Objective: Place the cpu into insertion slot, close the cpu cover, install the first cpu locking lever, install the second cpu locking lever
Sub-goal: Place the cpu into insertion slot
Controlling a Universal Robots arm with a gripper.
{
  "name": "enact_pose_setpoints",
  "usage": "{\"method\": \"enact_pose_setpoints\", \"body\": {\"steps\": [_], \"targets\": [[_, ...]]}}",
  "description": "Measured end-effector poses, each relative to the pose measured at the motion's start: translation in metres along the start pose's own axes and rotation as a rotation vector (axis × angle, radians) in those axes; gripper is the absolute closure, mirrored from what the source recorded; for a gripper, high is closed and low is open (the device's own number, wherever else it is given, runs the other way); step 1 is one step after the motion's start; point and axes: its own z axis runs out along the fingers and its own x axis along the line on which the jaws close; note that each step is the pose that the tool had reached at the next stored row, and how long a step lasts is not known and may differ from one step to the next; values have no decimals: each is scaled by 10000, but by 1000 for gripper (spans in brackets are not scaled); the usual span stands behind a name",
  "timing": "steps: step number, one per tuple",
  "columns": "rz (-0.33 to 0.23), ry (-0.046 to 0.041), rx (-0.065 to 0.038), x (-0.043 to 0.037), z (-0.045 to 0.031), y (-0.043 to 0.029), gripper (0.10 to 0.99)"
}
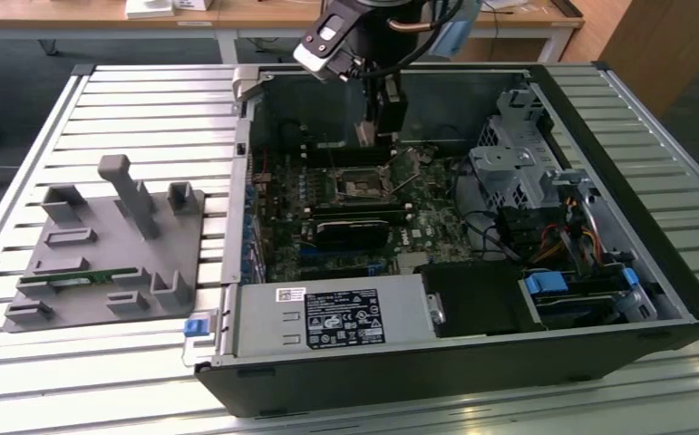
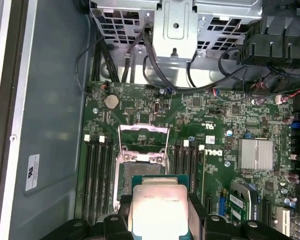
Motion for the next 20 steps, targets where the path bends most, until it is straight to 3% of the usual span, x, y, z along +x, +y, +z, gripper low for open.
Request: {"method": "enact_pose_setpoints", "body": {"steps": [5, 9, 20], "targets": [[28, -3, 0, 3, 25, -2, 557], [399, -35, -4, 6, 43, -4, 557], [415, -32, -5, 11, 109, -10, 557]]}}
